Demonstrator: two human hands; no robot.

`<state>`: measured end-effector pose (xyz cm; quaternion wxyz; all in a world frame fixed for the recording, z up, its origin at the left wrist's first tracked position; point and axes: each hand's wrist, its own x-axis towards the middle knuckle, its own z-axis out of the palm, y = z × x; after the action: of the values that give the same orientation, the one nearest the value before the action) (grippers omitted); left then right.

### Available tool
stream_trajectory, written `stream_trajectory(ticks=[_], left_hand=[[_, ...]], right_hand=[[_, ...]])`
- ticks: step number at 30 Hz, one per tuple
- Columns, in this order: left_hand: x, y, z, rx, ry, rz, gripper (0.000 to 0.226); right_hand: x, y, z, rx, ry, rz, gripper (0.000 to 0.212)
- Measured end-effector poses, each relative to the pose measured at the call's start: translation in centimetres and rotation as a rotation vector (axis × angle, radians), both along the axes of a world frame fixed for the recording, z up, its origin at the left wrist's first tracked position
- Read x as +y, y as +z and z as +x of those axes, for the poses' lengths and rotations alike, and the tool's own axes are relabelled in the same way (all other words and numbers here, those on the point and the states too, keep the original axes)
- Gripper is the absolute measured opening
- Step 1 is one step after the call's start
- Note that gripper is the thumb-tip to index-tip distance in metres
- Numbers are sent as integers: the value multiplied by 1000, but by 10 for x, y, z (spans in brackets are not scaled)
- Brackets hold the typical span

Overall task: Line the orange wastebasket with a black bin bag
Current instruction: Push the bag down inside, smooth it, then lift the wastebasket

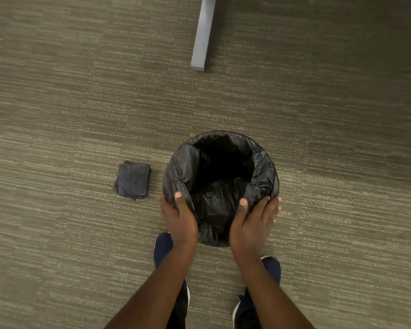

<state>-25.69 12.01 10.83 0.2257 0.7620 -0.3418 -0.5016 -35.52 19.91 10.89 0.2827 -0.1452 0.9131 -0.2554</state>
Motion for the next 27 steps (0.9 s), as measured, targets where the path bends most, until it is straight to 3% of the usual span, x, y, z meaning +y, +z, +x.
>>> stream_trajectory(ticks=[3,7,11,14,17,20,23,27], left_hand=[[-10,-6,-1,104,191,128,67],[-20,-11,15,68,150,111,74],[-23,-13,12,45,51,-44,72],[-27,-19,7,-20,112,21,71],[-35,-22,17,11,136,120,81],[-34,-19,18,-14,62,-37,82],[-33,-24,5,-101,-8,-133,68],[-54,-30,17,-172,6,65,79]], right_hand=[[-8,-12,-4,46,-158,-36,79],[3,-21,-19,6,-208,-251,83],[6,-31,-24,-1,-166,-193,85],[0,-34,-34,-128,-366,-162,73],[2,-29,-57,-197,-487,-161,78],[-5,-21,-65,3,-345,-205,84],[-24,-25,-56,55,-187,-155,74],[-29,-31,-85,-73,-364,-62,72]])
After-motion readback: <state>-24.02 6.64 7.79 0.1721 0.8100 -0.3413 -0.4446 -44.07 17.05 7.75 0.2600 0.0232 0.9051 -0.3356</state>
